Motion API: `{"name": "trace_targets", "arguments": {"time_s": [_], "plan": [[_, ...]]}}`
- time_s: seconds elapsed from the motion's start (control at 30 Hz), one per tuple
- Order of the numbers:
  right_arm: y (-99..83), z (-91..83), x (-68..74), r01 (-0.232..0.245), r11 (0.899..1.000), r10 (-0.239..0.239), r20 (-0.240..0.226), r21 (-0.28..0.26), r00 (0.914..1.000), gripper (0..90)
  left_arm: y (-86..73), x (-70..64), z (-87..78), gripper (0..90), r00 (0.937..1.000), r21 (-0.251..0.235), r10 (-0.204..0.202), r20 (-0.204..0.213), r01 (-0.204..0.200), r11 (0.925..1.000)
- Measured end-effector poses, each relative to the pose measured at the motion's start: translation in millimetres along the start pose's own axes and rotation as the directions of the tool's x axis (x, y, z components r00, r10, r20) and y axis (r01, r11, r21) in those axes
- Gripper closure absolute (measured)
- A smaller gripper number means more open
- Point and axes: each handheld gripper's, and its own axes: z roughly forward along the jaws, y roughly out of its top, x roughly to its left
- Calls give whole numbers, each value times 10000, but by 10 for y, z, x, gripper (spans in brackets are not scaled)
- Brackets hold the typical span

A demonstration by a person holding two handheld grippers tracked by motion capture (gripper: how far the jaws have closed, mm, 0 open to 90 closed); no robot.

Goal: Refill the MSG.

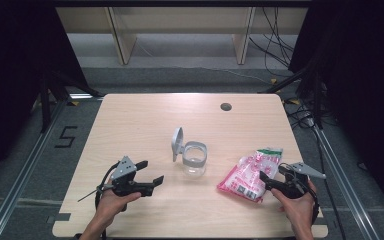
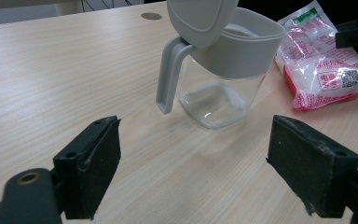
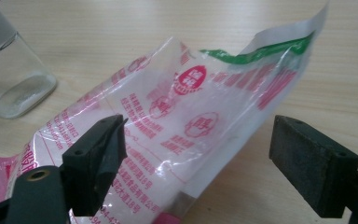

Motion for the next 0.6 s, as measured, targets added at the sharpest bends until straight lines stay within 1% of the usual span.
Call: {"name": "trace_targets", "arguments": {"time_s": [0.03,0.07,0.1,0.13,0.17,0.2,0.23,0.27,0.3,0.33,0.37,0.4,0.43,0.47,0.5,0.53,0.57,0.6], "plan": [[-2,33,16,-33,9999,35,-180,136,9998,219,-2,-6,4,164,10000,9,-35,-9,35,10000],[-2,33,16,-33,9999,35,-180,136,9998,219,-3,-14,8,164,10000,23,-45,-7,45,10000],[3,50,2,144,9997,-135,-474,176,9988,219,-5,-15,11,164,10000,52,-31,-16,31,10000],[3,60,27,-129,9993,140,-311,363,9994,216,-8,-15,17,164,10000,53,-62,15,62,10000],[11,71,13,-82,9984,101,-331,563,9994,218,-6,-14,11,164,10000,155,74,-43,-74,9999],[11,93,6,-105,9988,128,-466,479,9988,223,-11,-5,21,164,9998,93,143,107,-144,9999],[10,112,56,-823,9936,852,-359,767,9957,225,-15,-16,25,164,10000,99,-19,15,19,9999],[10,112,56,-823,9936,852,-359,767,9957,225,-16,-18,27,164,10000,100,-23,1,23,9999],[6,168,-2,-202,9990,225,-559,408,9982,233,-18,-17,30,165,10000,101,-24,11,24,9999],[21,170,16,-271,9975,310,-593,651,9978,245,-22,-21,31,165,10000,112,-36,-5,36,9999],[21,170,16,-271,9975,310,-593,651,9978,245,-22,-21,31,165,10000,112,-36,-5,36,9999],[25,207,9,-173,9990,201,-705,401,9973,261,-22,-22,31,165,10000,120,-22,11,22,9999],[25,207,9,-173,9990,201,-705,401,9973,261,-20,-23,32,165,10000,136,4,23,-5,9999],[28,219,4,-153,9987,188,-711,496,9973,262,-20,-24,34,166,10000,153,17,5,-17,9999],[28,238,3,-88,9988,118,-598,492,9981,275,-23,-21,41,167,10000,140,8,42,-9,9999],[38,237,-4,84,9977,-46,-565,676,9984,290,-25,-23,40,167,10000,165,18,34,-18,9999],[40,241,24,-276,9971,314,-530,705,9981,298,-27,-25,39,168,10000,163,21,52,-21,9999],[50,258,-4,88,9981,-59,-483,605,9988,320,-25,-26,39,167,10000,162,37,65,-38,9999]]}}
